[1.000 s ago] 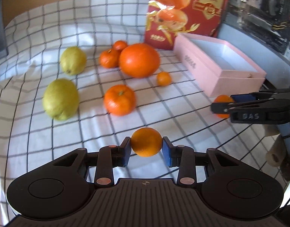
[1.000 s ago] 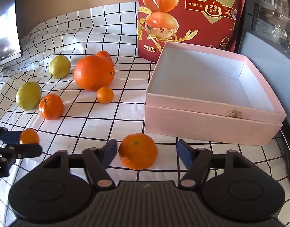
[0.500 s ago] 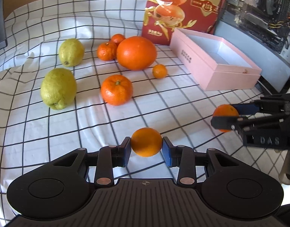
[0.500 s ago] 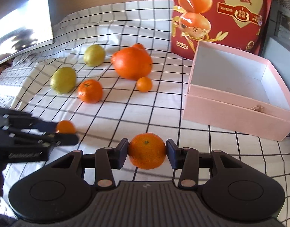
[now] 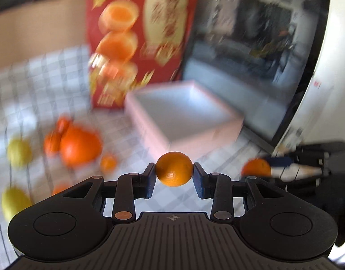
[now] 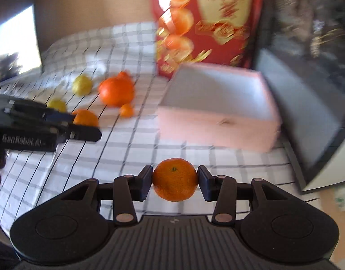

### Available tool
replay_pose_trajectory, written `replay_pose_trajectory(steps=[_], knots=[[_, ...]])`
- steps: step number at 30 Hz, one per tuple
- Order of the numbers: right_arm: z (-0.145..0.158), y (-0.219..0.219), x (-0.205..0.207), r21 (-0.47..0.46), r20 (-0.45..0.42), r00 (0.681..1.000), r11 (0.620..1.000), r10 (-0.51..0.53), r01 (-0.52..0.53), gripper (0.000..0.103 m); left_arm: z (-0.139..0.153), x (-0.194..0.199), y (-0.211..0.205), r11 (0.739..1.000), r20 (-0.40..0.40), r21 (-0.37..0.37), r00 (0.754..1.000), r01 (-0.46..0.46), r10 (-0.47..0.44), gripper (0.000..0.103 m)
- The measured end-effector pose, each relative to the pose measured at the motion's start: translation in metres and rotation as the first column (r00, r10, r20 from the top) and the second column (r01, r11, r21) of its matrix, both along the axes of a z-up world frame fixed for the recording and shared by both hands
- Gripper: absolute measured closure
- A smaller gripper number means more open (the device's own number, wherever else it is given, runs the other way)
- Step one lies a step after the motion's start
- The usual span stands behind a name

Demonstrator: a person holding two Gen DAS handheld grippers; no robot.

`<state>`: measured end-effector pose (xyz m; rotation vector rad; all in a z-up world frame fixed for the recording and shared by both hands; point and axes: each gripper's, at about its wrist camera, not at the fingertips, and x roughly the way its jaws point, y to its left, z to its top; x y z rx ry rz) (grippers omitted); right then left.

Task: Organize fruits
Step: 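Carry the tangerines to the pink box and release them from both tools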

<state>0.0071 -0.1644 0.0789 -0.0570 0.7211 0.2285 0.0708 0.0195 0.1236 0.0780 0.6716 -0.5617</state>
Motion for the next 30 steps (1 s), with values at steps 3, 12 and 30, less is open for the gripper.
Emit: replay_pose_trajectory(steps=[3,12,30], knots=[[0.02,-0.018,-0.004,0.016,0.069,0.996,0.998,-0.059,0.058,0.06,0.029,0.027,-0.029,0.999,0.06,-0.006,0.997,0.039,-0.038,0.063],[0.036,-0.049,0.002,0.076,0.147,0.97,0.98,-0.195,0.186,0.06,0.036,0.124,-0.079,0.993,-0.053,-0.11,0.998,0.031,-0.037,0.063],[0.026,-0.054,0.05,0.085,0.12,0.977,0.982,-0.178,0.168,0.06,0.014,0.104,-0.025,0.992,-0.112,-0.003,0.985,-0.13,0.129,0.062]])
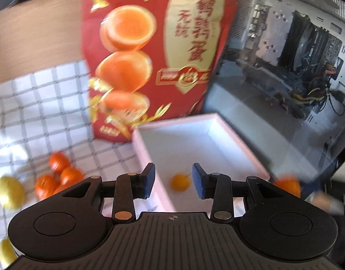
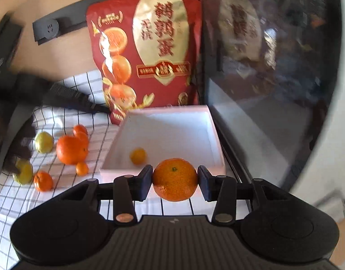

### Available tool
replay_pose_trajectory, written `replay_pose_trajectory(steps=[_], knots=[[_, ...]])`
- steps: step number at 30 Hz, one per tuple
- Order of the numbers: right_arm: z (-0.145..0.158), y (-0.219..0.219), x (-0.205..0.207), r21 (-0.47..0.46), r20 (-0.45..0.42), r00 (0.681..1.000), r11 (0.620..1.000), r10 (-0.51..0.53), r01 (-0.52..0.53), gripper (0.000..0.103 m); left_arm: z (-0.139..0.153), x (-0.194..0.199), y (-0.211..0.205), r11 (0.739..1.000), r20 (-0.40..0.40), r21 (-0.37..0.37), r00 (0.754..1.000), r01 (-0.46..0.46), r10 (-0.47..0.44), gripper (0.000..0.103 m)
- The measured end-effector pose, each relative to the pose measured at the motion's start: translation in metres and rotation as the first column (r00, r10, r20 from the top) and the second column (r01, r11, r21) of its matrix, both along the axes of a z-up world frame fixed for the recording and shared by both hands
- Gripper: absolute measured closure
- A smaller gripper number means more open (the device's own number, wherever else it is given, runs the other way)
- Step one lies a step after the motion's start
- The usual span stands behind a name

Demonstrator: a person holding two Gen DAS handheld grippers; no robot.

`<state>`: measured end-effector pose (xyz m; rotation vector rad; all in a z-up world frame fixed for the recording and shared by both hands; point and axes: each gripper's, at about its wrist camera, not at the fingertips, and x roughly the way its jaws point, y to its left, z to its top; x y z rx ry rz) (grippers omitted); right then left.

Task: Organize fruits
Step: 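Carry the tangerines to the pink box and release them from both tools, then withdraw both tools from the box toward the remaining fruit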

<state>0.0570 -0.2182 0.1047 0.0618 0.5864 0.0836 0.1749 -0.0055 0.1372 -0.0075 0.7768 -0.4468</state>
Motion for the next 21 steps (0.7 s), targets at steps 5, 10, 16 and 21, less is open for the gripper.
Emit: replay_pose_trajectory(steps=[5,10,16,21], knots=[[0.018,0.008,0.055,-0.02,0.033,0.999,0.999,0.038,-0.037,0.06,-0.016,-0.029,0.039,0.997,-0.062,0.008,0.996,-0.071,0.071,0.062],[0.014,0.027,0.11,-0.075,-0.006,0.999,0.996,0.04,-0.04,0.06,-0.039,-0.065,0.082,0.988,-0.111,0.008,0.982,-0.156,0.156,0.062],[0.002,0.042,0.143,-0.13,-0.058,0.998,0.991,0.023,-0.031,0.046,-0.073,-0.102,0.131,0.961,-0.184,0.003,0.945,-0.276,0.272,0.062],[0.003,0.051,0.138,-0.116,-0.048,0.998,0.992,0.034,-0.04,0.036,-0.086,-0.123,0.163,0.928,-0.207,0.01,0.907,-0.372,0.366,0.062]])
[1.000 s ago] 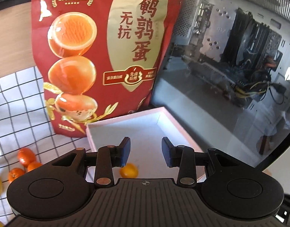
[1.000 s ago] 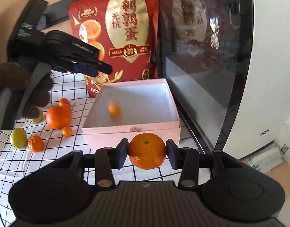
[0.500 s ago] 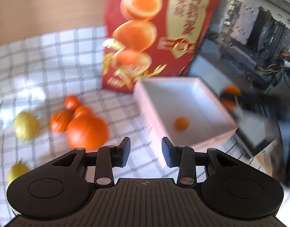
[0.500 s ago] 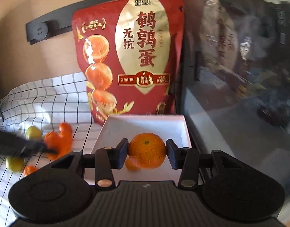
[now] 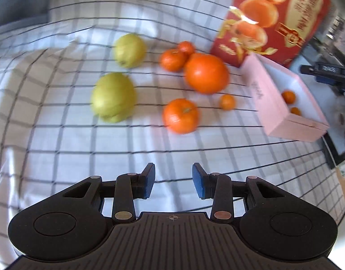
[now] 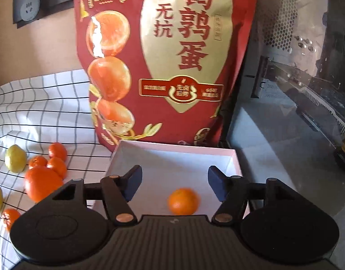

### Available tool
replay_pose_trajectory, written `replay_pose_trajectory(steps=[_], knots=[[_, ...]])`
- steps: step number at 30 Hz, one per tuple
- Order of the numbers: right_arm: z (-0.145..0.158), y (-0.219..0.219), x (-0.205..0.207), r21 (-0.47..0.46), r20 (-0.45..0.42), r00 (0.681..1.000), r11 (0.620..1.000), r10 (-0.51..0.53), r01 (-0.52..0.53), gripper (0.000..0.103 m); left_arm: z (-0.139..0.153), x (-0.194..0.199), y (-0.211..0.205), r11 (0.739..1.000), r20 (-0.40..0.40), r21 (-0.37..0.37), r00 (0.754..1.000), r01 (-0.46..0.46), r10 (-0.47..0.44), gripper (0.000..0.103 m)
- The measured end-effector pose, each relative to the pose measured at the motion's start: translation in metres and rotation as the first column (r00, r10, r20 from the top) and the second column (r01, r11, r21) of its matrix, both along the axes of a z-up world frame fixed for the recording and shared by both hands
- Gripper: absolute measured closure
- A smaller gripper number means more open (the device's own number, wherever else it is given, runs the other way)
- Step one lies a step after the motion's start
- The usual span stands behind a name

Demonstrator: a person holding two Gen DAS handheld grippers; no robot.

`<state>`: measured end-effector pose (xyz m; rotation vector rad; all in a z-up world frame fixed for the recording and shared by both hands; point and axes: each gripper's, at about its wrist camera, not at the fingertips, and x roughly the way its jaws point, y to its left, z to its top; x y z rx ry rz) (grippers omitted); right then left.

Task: Organize fruits
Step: 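Withdraw both tools from the box toward the remaining fruit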

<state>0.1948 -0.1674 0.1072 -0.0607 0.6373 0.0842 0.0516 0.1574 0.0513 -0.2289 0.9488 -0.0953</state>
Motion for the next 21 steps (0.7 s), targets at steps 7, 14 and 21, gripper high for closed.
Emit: replay_pose_trajectory(steps=[7,14,21], knots=[[-0.008,0.029,-0.029,0.005,-0.023,0.996,0.996,0.085,-0.085,0.031,0.003,-0.008,0.035,0.991,0.05,-0.026,0.99,-0.131,0.133,0.062],[-0.027,0.092,-0.064,0.036,-0.085,0.954,0.957,0.289,-0.287,0.031,0.018,-0.001,0.057,0.985,0.096,-0.044,0.981,-0.166,0.169,0.062],[-0.042,0.132,-0.091,0.066,-0.128,0.923,0.931,0.364,-0.358,0.031,0.033,0.052,0.06,0.991,0.152,0.017,0.98,-0.13,0.126,0.062]])
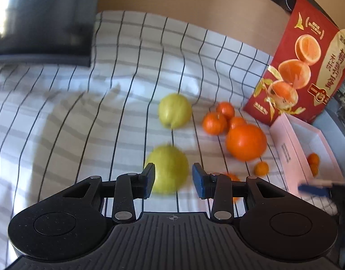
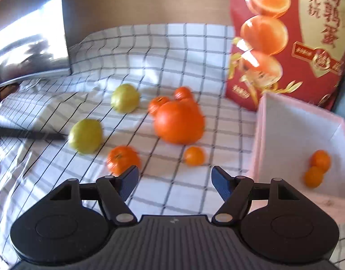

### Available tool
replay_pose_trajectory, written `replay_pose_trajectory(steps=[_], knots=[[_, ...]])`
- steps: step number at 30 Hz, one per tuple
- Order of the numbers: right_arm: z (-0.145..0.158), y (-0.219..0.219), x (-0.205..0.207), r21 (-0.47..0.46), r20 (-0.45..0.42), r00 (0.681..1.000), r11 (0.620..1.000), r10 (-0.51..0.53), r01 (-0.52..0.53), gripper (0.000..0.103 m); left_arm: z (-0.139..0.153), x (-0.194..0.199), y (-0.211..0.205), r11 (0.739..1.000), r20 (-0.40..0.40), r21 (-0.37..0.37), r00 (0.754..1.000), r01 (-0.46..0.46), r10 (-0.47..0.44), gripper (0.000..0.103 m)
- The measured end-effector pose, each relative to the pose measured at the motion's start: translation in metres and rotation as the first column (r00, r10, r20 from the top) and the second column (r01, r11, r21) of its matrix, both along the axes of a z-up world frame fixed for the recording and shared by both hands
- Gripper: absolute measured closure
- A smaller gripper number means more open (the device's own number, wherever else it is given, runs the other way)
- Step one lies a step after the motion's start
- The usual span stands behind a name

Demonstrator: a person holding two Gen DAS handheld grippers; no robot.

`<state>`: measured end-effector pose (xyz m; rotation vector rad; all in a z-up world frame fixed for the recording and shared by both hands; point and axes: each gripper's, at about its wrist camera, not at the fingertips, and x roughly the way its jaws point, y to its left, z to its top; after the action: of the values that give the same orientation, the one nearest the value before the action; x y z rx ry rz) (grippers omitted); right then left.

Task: Organize fruits
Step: 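Withdraw both tools from the box toward the remaining fruit, then grasp the green pear with the left tool while the right tool grasps a small orange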

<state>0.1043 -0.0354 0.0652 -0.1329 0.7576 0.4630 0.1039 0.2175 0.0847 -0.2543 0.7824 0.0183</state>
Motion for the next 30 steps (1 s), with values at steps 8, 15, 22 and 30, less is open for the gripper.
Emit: replay_pose_trajectory(steps=[8,15,22,30], knots=[[-0.02,-0.001,-0.025,-0.079,-0.003,1.0,0.997,-0.01,0.01,0.031,-0.012,0.052,-0.013,0.983,-0.085,0.152,0.992,0.108,-0.096,0.062],[-0.032,-0.023,-0.028,-0.062,-0.058,0.995,0.995,-0.079,0.075,0.031,-0.022,0.068,-0.013,0.97,-0.135,0.188,0.982,0.156,-0.132,0.057],[-0.04,-0.032,-0.031,-0.046,-0.097,0.99,0.994,-0.104,0.1,0.031,-0.032,0.082,-0.007,0.983,-0.202,0.075,0.968,0.167,-0.15,0.045],[-0.041,-0.04,-0.037,-0.031,-0.109,0.986,0.992,-0.129,0.126,0.031,-0.04,0.083,-0.018,0.974,-0.202,0.08,0.961,0.21,-0.191,0.044]])
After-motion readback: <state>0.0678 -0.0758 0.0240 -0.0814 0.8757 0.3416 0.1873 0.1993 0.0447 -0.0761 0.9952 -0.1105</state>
